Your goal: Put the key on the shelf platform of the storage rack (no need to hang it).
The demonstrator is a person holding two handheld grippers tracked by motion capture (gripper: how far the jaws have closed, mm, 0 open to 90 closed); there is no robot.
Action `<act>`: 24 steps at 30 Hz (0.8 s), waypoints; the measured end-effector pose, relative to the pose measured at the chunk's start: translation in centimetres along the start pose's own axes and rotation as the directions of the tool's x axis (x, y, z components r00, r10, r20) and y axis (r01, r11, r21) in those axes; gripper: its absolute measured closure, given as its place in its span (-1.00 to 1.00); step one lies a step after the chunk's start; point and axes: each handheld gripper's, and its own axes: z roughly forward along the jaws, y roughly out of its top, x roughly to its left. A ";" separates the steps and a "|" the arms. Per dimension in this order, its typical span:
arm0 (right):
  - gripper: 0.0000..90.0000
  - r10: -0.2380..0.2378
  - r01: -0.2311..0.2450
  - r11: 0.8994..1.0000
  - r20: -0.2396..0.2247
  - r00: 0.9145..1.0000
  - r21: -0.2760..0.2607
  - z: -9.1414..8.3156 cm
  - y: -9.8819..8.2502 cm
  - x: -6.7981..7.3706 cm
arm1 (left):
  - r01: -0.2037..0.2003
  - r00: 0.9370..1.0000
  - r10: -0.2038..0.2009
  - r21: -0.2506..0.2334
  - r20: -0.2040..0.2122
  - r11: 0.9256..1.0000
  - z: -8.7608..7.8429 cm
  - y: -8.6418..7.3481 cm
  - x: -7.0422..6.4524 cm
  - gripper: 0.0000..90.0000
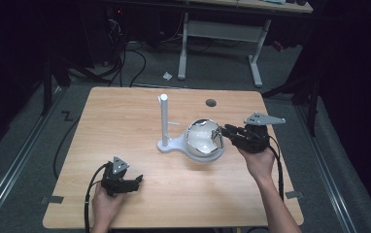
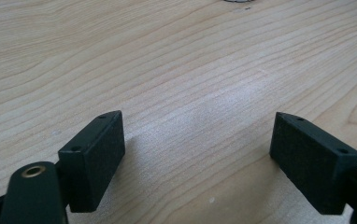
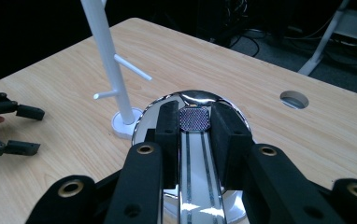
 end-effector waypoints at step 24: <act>0.65 0.002 -0.003 0.997 0.015 1.000 0.072 4.1 -0.3 -0.2 | 0.000 1.000 0.000 0.000 0.000 1.000 0.0 0.0 0.0 -0.59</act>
